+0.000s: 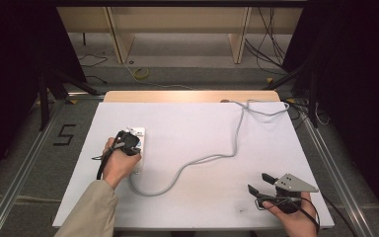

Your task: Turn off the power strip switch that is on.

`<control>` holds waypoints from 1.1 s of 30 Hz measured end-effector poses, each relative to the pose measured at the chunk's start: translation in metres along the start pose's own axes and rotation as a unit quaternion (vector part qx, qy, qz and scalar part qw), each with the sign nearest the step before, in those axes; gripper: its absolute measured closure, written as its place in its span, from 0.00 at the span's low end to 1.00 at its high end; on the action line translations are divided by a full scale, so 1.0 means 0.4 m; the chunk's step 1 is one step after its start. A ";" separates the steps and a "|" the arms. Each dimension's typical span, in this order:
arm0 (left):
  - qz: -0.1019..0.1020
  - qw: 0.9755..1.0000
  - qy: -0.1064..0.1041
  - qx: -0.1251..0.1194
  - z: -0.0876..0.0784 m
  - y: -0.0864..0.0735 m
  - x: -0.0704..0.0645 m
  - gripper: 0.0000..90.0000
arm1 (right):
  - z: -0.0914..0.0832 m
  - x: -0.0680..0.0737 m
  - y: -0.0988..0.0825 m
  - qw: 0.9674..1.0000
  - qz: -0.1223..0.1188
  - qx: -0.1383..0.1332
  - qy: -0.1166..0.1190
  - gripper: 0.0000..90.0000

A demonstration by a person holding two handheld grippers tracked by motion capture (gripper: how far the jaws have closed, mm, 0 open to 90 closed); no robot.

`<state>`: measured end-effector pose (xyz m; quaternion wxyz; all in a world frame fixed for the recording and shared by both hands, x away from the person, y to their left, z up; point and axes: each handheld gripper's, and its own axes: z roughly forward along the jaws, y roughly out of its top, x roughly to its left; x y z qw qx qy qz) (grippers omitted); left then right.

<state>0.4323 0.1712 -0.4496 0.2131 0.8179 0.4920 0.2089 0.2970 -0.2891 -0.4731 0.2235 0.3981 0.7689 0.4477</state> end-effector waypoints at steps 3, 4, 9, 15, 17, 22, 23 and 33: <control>0.002 1.000 0.001 0.002 0.000 0.001 -0.001 1.00 | 0.000 0.000 0.000 1.000 0.000 0.001 0.000 0.37; 0.003 1.000 0.002 0.002 0.000 0.001 -0.002 1.00 | 0.001 0.000 0.000 1.000 0.000 0.001 0.000 0.37; 0.000 1.000 0.001 0.006 0.003 0.002 -0.003 1.00 | 0.001 0.001 0.001 1.000 0.000 0.001 0.000 0.37; 0.002 1.000 0.002 0.006 0.002 0.002 -0.003 1.00 | 0.001 0.001 0.000 1.000 0.000 0.001 0.000 0.37; 0.000 1.000 0.001 0.006 0.002 0.002 -0.002 1.00 | 0.001 0.000 0.000 1.000 0.000 0.001 0.000 0.37; 0.002 1.000 0.003 0.005 0.002 0.002 -0.003 1.00 | 0.001 0.000 0.000 1.000 -0.001 0.001 0.000 0.37; 0.002 1.000 0.002 0.006 0.002 0.002 -0.002 1.00 | 0.001 0.000 0.001 1.000 -0.001 0.001 0.000 0.37; -0.004 1.000 -0.001 0.002 0.002 0.001 0.001 1.00 | 0.001 0.000 0.000 1.000 -0.001 0.001 0.000 0.37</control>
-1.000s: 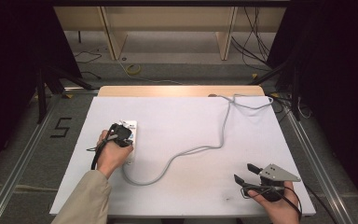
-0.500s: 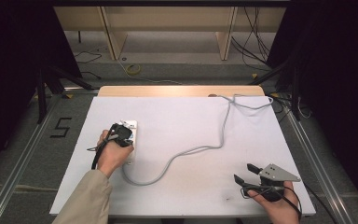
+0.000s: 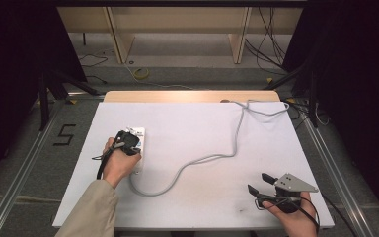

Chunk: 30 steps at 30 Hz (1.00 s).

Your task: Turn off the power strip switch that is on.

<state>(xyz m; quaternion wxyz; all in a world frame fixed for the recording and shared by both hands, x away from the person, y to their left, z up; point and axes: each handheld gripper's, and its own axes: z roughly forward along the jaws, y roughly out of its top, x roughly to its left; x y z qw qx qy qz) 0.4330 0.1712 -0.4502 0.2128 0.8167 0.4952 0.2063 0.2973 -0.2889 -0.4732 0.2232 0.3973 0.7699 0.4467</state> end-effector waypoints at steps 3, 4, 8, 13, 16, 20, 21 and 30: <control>0.001 1.000 0.000 0.000 0.000 0.000 0.000 1.00 | 0.000 0.000 0.000 1.000 0.000 0.001 0.000 0.37; 0.002 1.000 0.001 0.000 0.000 0.000 0.000 1.00 | 0.000 0.000 0.000 1.000 0.000 0.001 0.000 0.37; 0.001 1.000 -0.002 0.000 0.000 0.000 0.001 1.00 | 0.000 0.000 0.000 1.000 0.000 0.000 -0.001 0.37; 0.002 1.000 0.000 0.000 0.000 0.001 0.000 1.00 | 0.000 0.000 0.000 1.000 0.000 0.000 0.000 0.37; 0.002 1.000 0.001 0.000 0.000 0.001 0.000 1.00 | 0.000 0.000 0.000 1.000 0.000 0.000 0.000 0.37; 0.001 1.000 -0.002 0.000 -0.001 0.000 0.002 1.00 | 0.000 -0.001 0.000 1.000 0.000 0.000 0.000 0.37; 0.002 1.000 -0.002 0.000 -0.001 0.000 0.001 1.00 | 0.000 -0.001 0.000 1.000 0.000 0.000 0.000 0.37; -0.001 1.000 -0.007 -0.006 -0.009 0.002 0.005 1.00 | 0.000 -0.001 0.000 1.000 0.000 -0.001 0.000 0.37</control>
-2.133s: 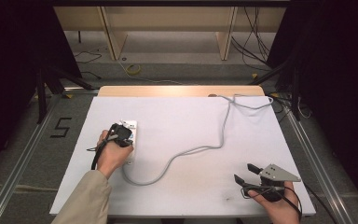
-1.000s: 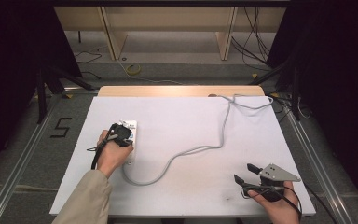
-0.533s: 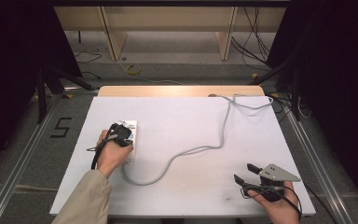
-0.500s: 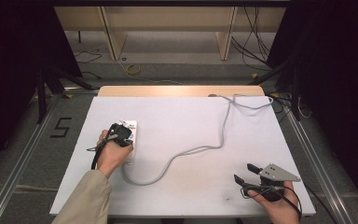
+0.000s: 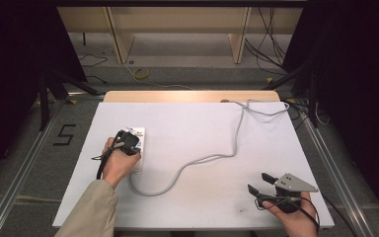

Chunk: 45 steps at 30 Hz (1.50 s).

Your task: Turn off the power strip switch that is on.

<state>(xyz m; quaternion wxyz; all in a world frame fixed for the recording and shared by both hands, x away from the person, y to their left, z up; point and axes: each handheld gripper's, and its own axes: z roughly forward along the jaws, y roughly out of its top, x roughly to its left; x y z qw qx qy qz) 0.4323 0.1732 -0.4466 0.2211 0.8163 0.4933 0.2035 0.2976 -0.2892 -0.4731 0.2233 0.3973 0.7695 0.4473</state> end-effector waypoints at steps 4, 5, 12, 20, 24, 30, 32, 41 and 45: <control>-0.004 1.000 -0.004 -0.004 0.000 -0.002 0.004 0.99 | 0.000 0.001 0.000 1.000 0.000 0.000 0.000 0.37; -0.005 1.000 -0.004 -0.004 0.000 -0.002 0.003 1.00 | 0.000 0.001 0.000 1.000 0.000 0.000 0.000 0.37; 0.001 1.000 -0.008 -0.012 -0.007 -0.003 0.004 0.99 | -0.001 -0.001 0.000 1.000 0.000 -0.001 0.000 0.37; -0.001 0.999 -0.013 -0.041 -0.028 -0.008 0.012 0.93 | -0.002 -0.001 0.000 1.000 0.001 -0.002 0.000 0.37; -0.004 0.998 -0.023 -0.052 -0.040 -0.011 0.016 0.91 | -0.003 -0.002 -0.001 1.000 0.002 -0.002 -0.001 0.37; -0.007 0.996 -0.047 -0.078 -0.061 -0.019 0.020 0.79 | -0.004 -0.002 -0.001 1.000 0.002 -0.003 -0.001 0.37; -0.019 0.994 -0.057 -0.089 -0.067 -0.023 0.021 0.72 | -0.004 -0.003 -0.001 1.000 0.003 -0.003 -0.001 0.37; -0.026 0.989 -0.085 -0.117 -0.094 -0.051 0.039 0.53 | -0.005 -0.003 -0.001 1.000 0.003 -0.003 -0.002 0.37; -0.020 0.988 -0.090 -0.127 -0.101 -0.065 0.035 0.48 | -0.005 -0.002 0.000 1.000 0.000 -0.005 0.000 0.37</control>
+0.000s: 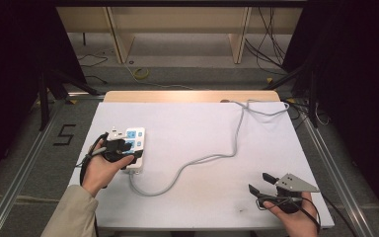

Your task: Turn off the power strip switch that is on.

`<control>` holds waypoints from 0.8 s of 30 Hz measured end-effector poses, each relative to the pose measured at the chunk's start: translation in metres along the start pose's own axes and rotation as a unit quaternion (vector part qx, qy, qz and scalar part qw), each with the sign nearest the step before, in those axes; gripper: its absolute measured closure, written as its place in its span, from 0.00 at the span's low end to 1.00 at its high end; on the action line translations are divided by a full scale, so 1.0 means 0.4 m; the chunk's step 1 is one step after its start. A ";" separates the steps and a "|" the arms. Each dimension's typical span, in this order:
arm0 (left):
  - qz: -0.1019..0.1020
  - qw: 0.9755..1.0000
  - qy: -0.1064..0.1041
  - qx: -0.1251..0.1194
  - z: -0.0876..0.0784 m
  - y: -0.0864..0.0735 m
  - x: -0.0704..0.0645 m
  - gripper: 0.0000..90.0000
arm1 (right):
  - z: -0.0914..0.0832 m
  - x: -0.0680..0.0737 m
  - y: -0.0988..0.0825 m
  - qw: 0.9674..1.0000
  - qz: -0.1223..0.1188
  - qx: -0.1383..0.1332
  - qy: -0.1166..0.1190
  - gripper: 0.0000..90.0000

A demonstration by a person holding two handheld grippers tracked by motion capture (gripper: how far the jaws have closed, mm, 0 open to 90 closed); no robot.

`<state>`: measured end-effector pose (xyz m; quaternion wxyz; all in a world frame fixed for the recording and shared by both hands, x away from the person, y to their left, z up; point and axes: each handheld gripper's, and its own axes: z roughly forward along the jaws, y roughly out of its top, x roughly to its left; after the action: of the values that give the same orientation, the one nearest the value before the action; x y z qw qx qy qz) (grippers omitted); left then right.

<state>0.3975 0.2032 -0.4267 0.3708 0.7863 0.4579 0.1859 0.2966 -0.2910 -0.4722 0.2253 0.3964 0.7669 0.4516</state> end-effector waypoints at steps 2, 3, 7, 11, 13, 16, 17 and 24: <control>0.002 1.000 -0.004 -0.006 -0.007 -0.001 -0.003 0.45 | -0.001 0.000 0.001 1.000 0.000 -0.002 0.002 0.37; 0.001 1.000 -0.007 -0.009 -0.010 -0.002 -0.005 0.45 | 0.000 0.000 0.001 1.000 -0.001 -0.002 0.002 0.37; 0.006 1.000 -0.017 -0.022 -0.021 -0.004 -0.012 0.40 | -0.001 0.000 0.000 1.000 -0.001 -0.002 0.003 0.37; 0.020 0.999 -0.017 -0.043 -0.030 -0.009 -0.019 0.36 | -0.001 0.000 0.000 1.000 -0.001 -0.003 0.004 0.37; 0.023 0.998 -0.019 -0.059 -0.035 -0.014 -0.023 0.36 | -0.001 0.000 0.000 1.000 -0.001 -0.003 0.004 0.37; 0.034 0.997 -0.020 -0.068 -0.041 -0.020 -0.027 0.35 | -0.001 0.000 0.001 1.000 -0.002 -0.004 0.005 0.37; 0.038 0.997 -0.022 -0.070 -0.043 -0.022 -0.029 0.34 | -0.001 0.000 0.001 1.000 -0.001 -0.004 0.006 0.37; 0.065 0.994 -0.030 -0.078 -0.052 -0.044 -0.047 0.31 | 0.000 0.002 0.001 1.000 -0.002 -0.004 0.010 0.37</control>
<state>0.3644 0.2012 -0.4254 0.4316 0.7885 0.3782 0.2213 0.2965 -0.2902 -0.4719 0.2202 0.3899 0.7679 0.4581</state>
